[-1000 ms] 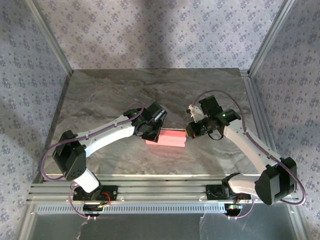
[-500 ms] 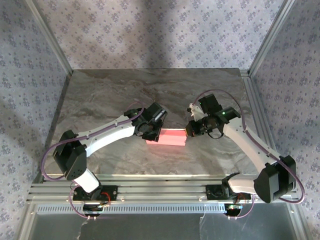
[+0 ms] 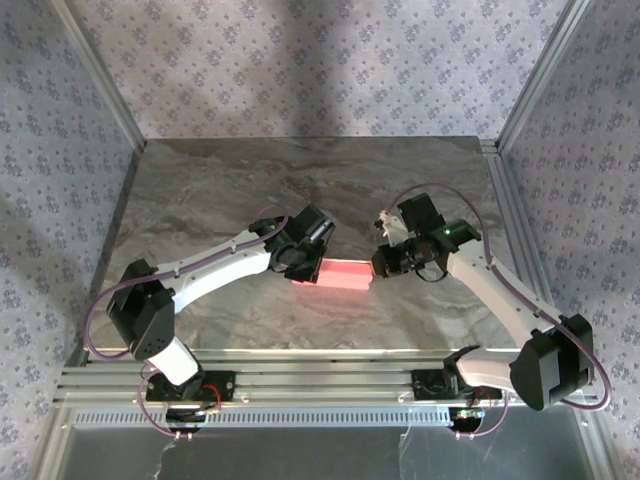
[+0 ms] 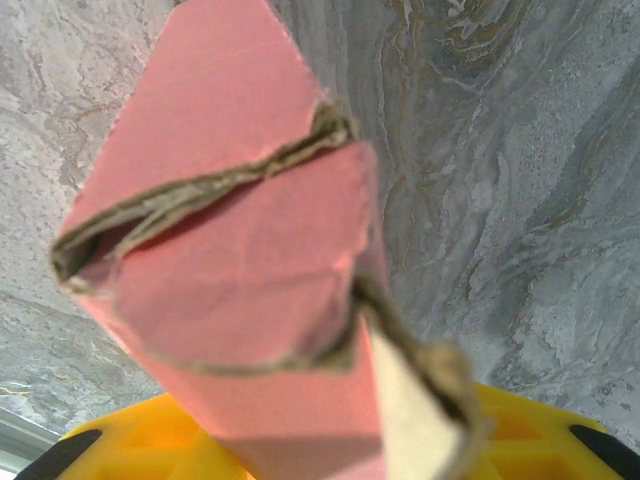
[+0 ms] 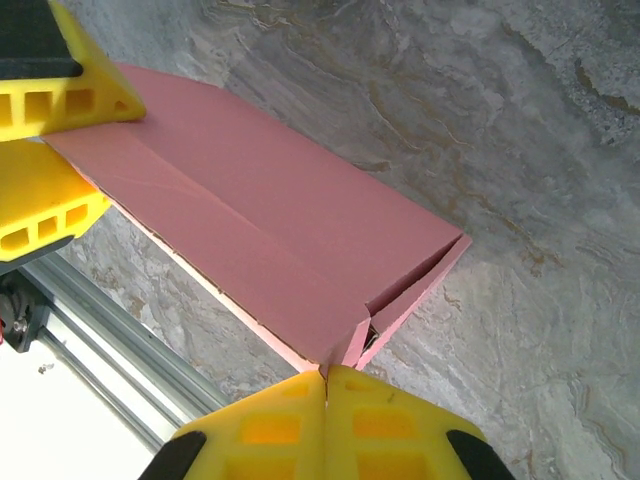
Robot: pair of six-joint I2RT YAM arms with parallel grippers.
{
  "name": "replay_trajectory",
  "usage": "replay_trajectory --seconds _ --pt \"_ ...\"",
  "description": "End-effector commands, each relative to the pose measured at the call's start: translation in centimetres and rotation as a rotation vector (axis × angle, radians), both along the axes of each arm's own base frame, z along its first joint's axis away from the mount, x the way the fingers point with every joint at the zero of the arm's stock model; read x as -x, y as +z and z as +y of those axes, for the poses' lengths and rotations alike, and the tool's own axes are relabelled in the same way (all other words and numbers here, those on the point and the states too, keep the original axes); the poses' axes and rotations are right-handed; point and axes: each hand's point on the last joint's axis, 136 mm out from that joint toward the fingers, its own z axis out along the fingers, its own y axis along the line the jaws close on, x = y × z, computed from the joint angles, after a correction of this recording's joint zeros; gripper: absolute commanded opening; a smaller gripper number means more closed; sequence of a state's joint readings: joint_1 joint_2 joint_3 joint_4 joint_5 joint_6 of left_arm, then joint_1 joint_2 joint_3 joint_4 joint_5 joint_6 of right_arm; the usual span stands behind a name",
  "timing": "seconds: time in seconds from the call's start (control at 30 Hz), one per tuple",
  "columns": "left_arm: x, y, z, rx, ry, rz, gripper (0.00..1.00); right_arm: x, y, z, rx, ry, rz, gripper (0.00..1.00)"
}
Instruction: Fold the paper box
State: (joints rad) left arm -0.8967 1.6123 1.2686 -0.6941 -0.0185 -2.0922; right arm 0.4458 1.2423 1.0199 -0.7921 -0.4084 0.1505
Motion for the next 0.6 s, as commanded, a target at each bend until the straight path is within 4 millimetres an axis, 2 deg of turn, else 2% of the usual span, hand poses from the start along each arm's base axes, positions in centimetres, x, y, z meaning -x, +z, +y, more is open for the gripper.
replay_trajectory --seconds 0.0,0.57 --pt "0.07 -0.99 0.26 -0.018 0.054 0.039 0.39 0.10 0.37 0.42 -0.033 0.003 -0.030 0.00" --pt "-0.23 -0.89 0.56 -0.014 0.066 0.032 0.39 -0.44 -0.40 0.44 -0.053 -0.019 -0.087 0.00"
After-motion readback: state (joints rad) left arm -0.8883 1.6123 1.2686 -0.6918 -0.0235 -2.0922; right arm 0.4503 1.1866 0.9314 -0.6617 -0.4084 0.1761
